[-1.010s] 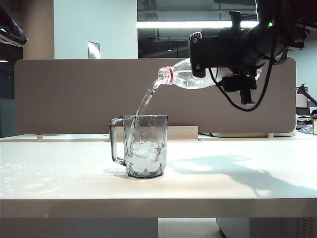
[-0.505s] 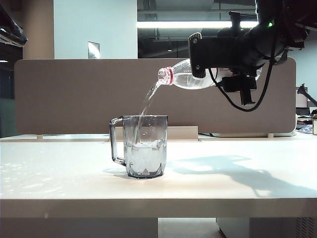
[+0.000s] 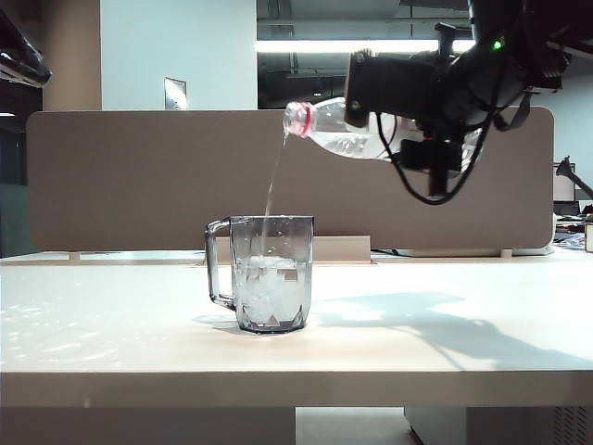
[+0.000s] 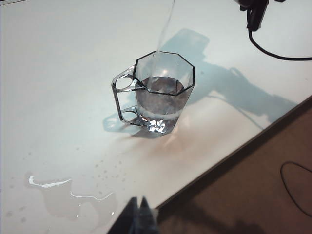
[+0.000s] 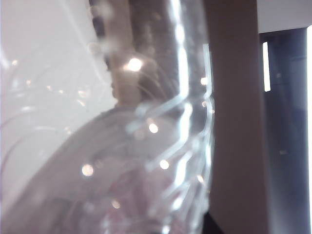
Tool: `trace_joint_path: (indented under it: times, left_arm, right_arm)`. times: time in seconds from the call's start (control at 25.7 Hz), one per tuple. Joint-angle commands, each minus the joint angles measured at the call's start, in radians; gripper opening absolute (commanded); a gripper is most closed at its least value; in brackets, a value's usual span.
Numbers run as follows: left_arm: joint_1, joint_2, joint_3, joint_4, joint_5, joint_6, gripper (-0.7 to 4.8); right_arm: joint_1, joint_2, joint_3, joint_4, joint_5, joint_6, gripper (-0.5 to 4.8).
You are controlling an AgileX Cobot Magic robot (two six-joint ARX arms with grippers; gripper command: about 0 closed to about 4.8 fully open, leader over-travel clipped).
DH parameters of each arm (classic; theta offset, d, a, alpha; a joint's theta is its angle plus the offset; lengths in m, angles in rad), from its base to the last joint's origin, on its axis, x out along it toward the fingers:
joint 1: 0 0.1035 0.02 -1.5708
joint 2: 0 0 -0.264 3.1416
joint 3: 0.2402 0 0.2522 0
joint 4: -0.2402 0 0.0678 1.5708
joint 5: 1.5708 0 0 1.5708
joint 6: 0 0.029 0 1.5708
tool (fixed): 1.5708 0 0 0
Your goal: Pick up the mineral water bottle on the table and pour water into the mug until it's half full.
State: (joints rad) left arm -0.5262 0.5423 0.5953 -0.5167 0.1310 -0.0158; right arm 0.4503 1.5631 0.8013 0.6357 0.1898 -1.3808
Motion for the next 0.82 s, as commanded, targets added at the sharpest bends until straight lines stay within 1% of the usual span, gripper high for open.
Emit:
trace_joint_path:
  times: [0.04,0.08,0.12,0.16,0.31,0.39,0.51,0.54,0.58,0.7,0.82]
  left_arm:
    - [0.0,-0.001,0.002,0.009,0.004,0.001,-0.04]
    - [0.0,-0.001,0.002,0.008,0.004,0.001,-0.04]
    - [0.0,-0.001,0.002,0.008,0.005,0.001,-0.04]
    - [0.0,-0.001,0.002,0.008,0.004,0.001,-0.04]
    - [0.0,-0.001,0.002,0.009,0.005,0.001,-0.04]
    - [0.0,-0.001,0.002,0.008,0.005,0.001,-0.04]
    - [0.0,-0.001,0.002,0.008,0.004,0.001,-0.04]
    - [0.0,-0.001,0.002,0.008,0.005,0.001,-0.04]
    - [0.0,-0.001,0.002,0.008,0.005,0.001,-0.04]
    - [0.0,-0.001,0.002,0.008,0.004,0.001,-0.04]
    - [0.0,-0.001,0.002,0.008,0.004,0.001,-0.04]
  right_arm:
    - [0.001,-0.007,0.001,-0.032,-0.036,0.299,2.64]
    - [0.0,-0.007,-0.004,-0.028,-0.039,0.426,2.64]
    - [0.0,-0.007,-0.006,-0.025,-0.039,0.484,2.64]
    - [-0.001,-0.007,-0.006,-0.026,-0.083,0.634,2.64]
    - [-0.002,-0.007,-0.012,-0.015,-0.209,0.874,2.64]
    - [-0.002,-0.006,-0.034,0.037,-0.238,0.948,2.64]
    - [-0.002,-0.005,-0.103,0.171,-0.245,1.061,2.64]
    - [-0.002,0.0,-0.156,0.257,-0.245,1.123,2.64]
    - [-0.002,0.013,-0.193,0.318,-0.245,1.152,2.64]
    - [-0.002,0.05,-0.243,0.404,-0.245,1.217,2.64]
    - [-0.002,0.143,-0.284,0.532,-0.245,1.308,2.64]
